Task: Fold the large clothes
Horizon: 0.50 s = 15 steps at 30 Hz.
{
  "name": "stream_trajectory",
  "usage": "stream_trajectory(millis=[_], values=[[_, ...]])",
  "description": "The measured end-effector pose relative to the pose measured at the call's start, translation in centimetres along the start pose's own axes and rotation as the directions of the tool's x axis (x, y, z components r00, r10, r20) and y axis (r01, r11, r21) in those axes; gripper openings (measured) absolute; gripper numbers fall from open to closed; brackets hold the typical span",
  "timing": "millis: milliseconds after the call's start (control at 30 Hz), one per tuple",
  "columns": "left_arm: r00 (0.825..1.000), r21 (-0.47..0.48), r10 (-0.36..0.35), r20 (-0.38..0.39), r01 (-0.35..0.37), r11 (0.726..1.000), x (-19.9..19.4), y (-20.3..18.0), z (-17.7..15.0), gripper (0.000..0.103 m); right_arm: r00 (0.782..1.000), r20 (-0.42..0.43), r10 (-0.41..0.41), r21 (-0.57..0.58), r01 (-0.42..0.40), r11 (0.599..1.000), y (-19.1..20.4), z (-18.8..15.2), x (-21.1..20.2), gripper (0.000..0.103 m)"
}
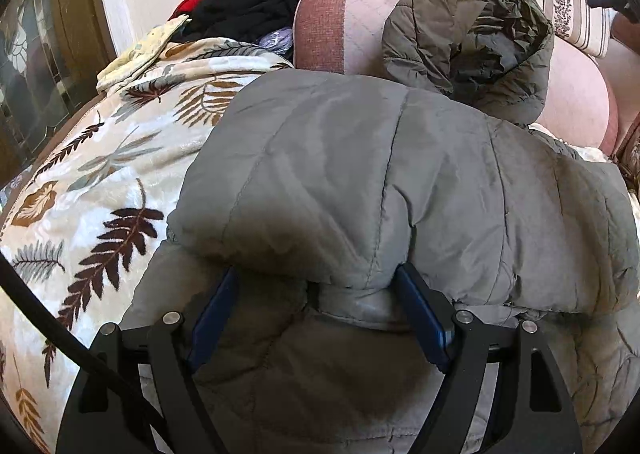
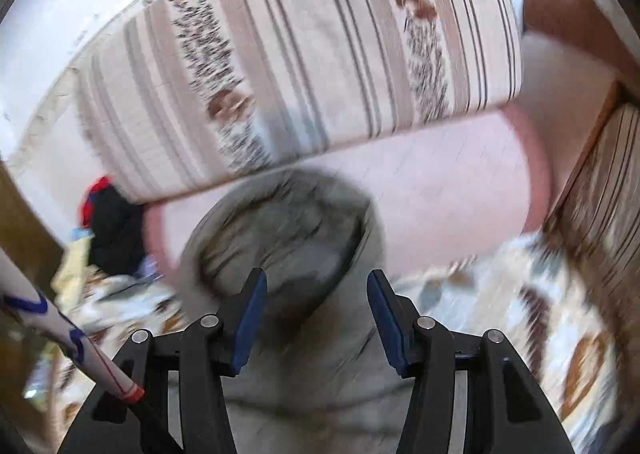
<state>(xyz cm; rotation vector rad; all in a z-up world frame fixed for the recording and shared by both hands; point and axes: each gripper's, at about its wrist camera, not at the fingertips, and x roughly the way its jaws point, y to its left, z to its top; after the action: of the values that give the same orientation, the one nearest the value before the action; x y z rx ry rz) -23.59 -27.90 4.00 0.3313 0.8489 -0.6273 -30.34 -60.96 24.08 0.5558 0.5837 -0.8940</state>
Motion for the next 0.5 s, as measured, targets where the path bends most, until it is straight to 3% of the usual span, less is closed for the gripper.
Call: stream_trajectory(millis=[133, 433, 467, 500], values=[[1.000, -0.011, -0.007, -0.005, 0.007, 1.000, 0.3, 0.2, 0.1, 0.081, 0.998, -0.028, -0.050, 0.016, 0.050, 0.999, -1.3, 1.9, 4.0, 0.057], [1.000, -0.013, 0.016, 0.005, -0.016, 1.000, 0.4, -0.3, -0.1, 0.081, 0.995, -0.042, -0.092, -0.040, 0.090, 0.995, -2.4, 1.4, 11.2, 0.056], [1.000, -0.010, 0.021, 0.008, -0.021, 1.000, 0.4, -0.4, -0.1, 0.081, 0.993, -0.043, -0.107, -0.059, 0.104, 0.993, -2.3, 1.2, 11.7, 0.047], [1.000, -0.008, 0.024, 0.010, -0.024, 1.000, 0.4, -0.4, -0.1, 0.081, 0.991, -0.050, -0.122, -0.075, 0.118, 0.990, -2.2, 0.9, 12.1, 0.027]])
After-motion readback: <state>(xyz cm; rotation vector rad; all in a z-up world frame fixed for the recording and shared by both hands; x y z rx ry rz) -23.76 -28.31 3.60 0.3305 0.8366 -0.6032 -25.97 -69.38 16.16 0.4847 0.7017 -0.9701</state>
